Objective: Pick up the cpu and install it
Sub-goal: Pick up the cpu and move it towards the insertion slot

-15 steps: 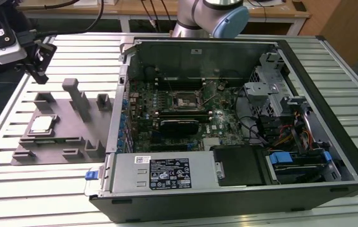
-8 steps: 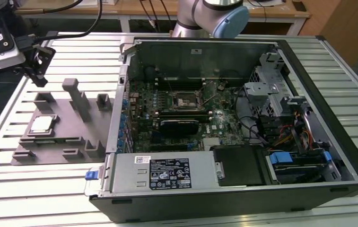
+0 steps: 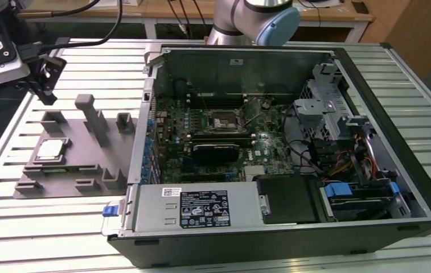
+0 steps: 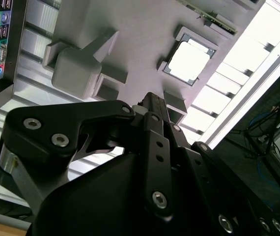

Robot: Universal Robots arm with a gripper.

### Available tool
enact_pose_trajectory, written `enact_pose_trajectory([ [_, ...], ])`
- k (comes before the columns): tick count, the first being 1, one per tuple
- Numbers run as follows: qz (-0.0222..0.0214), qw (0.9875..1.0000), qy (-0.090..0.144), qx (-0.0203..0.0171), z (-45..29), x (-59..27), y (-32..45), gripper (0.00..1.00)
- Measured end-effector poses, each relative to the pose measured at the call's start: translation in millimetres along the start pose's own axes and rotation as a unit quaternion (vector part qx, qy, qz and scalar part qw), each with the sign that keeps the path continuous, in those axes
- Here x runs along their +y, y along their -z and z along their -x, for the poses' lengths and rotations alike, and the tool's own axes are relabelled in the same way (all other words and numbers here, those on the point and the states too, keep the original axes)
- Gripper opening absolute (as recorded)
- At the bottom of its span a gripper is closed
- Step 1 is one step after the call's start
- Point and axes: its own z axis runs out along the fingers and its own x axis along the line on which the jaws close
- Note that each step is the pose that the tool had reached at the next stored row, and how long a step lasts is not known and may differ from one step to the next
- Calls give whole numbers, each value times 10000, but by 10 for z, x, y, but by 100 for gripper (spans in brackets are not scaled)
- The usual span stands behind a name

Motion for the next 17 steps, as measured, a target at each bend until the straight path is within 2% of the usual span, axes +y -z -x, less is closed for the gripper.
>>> enact_pose_trajectory([
  [7, 0, 10000, 0, 0, -56, -6, -29, 11],
  [17, 0, 10000, 0, 0, -147, -17, -109, 11],
])
